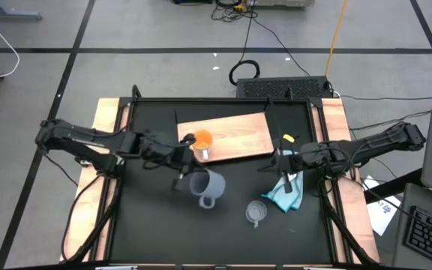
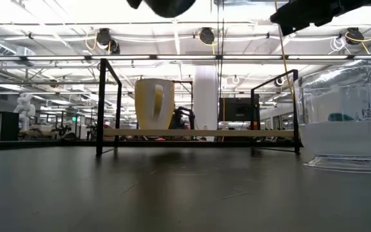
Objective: Stack small to large cups/mugs on shelf
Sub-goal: Put the light blue mug on the shelf
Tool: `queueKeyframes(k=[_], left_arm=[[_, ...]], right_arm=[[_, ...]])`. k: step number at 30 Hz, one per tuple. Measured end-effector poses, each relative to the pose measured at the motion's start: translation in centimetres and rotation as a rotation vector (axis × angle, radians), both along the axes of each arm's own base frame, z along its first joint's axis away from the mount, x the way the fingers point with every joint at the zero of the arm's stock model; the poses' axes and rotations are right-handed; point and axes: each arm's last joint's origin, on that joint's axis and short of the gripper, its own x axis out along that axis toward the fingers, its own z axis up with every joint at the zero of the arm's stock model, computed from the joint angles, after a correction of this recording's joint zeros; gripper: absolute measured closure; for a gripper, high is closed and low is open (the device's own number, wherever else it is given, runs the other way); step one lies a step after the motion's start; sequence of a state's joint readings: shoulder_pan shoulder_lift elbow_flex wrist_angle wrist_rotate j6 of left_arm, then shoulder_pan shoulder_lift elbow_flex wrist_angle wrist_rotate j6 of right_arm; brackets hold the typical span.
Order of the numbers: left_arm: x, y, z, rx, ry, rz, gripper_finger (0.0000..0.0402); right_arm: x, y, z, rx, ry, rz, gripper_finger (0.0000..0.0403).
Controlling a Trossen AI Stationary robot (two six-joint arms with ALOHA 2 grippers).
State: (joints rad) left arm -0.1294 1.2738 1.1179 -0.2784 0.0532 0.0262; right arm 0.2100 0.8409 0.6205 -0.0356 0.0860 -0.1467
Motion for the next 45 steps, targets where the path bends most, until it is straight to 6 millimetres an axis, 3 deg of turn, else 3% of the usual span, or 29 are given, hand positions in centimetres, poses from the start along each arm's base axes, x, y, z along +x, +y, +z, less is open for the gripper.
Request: queueKeyframes(k=[8, 16, 24, 34, 40, 45], left_arm=[[4.5, 4.0, 3.2, 0.025, 0.099, 0.050, 0.0397], [7.6, 9.5, 3.8, -0.040, 0.222, 0.055, 0.0397], [10.7, 13.6, 2.8, -0.044, 0.300, 0.098, 0.0398], [14.5, 16.5, 0.0, -0.010, 0.412, 0.100, 0.0398], [14.8, 18.4, -1.8, 0.032, 0.500, 0.166, 0.0398], [14.5, 19.3, -2.1, 0.041, 0.517, 0.192, 0.0398]], right_arm=[[-0.7, -0.1, 0.3, -0.011, -0.005, 0.005, 0.0403], [-0.7, -0.1, 0.0, -0.006, 0.030, 0.000, 0.0403], [-0.9, -0.2, -1.3, -0.016, 0.046, 0.001, 0.0403], [-1.0, -0.2, -1.7, -0.010, 0.052, -0.002, 0.0403], [-1.0, -0.2, -1.7, -0.011, 0.053, -0.002, 0.0403], [-1.0, -0.2, -1.7, -0.016, 0.052, 0.000, 0.0403]])
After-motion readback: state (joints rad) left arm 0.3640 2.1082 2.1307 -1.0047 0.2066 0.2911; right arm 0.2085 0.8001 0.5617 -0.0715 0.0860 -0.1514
